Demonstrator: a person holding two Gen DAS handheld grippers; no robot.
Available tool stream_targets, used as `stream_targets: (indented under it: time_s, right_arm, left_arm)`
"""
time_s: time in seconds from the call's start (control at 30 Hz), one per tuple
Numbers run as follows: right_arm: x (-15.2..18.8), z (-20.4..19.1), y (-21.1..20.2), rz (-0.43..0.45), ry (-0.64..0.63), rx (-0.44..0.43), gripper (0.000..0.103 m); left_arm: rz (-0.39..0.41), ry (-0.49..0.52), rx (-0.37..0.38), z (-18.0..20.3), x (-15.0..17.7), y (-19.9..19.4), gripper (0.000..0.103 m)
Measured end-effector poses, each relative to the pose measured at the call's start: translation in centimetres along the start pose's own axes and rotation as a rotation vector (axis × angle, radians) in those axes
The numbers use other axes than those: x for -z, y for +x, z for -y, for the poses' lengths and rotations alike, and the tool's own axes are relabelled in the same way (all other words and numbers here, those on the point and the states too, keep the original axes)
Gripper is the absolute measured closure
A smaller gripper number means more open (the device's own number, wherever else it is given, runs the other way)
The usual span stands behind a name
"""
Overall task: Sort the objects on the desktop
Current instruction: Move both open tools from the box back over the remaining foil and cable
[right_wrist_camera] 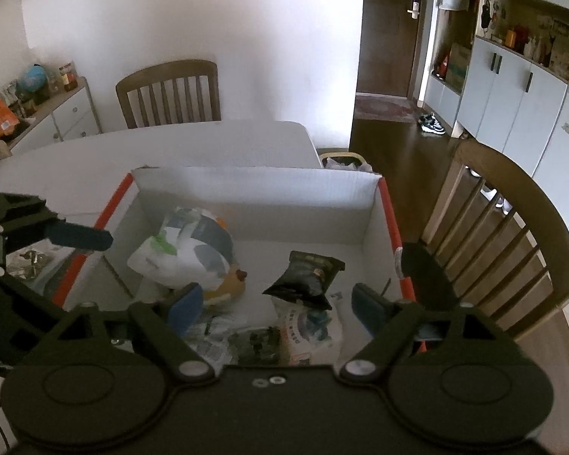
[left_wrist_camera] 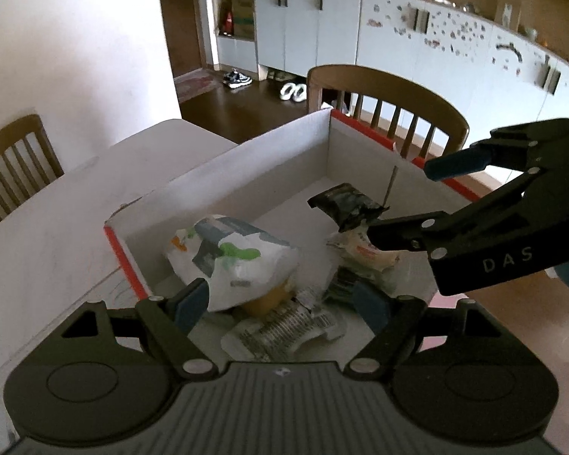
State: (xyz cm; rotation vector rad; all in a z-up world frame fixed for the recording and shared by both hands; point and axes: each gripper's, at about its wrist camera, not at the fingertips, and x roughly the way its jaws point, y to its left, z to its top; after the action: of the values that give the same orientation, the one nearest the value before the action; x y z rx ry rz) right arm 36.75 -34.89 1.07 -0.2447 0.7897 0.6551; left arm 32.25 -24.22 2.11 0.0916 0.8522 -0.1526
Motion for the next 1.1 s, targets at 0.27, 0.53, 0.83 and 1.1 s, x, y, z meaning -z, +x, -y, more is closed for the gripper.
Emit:
stream_targets:
  time_s: [0.27, 0.53, 0.83, 1.1]
  right_arm:
    - [0.4, -1.3, -1.5, 0.03, -0.006, -0.018, 0.011]
    - [0.8, -2.9, -2.9, 0.054, -0.001, -0.026, 0.01]
    - [1.0, -5.6, -4.9, 0.088, -0.007, -0.027, 0.008]
    - [0.6, -9.5, -6.9, 0.137, -0.006, -0.049, 0.006]
  left_arm:
    - [0.044, -0.044, -0.004, -0.2, 1.4, -2.6, 0.02]
    - [0.074, -0.069, -0.024, -0.5, 2.6, -4.6, 0.02]
    - [0.12, -0.114, -0.042, -2.1, 4.8, -8.1, 0.016]
    - [0.164, -0.162, -0.089, -5.1, 8.0, -12.5, 0.003]
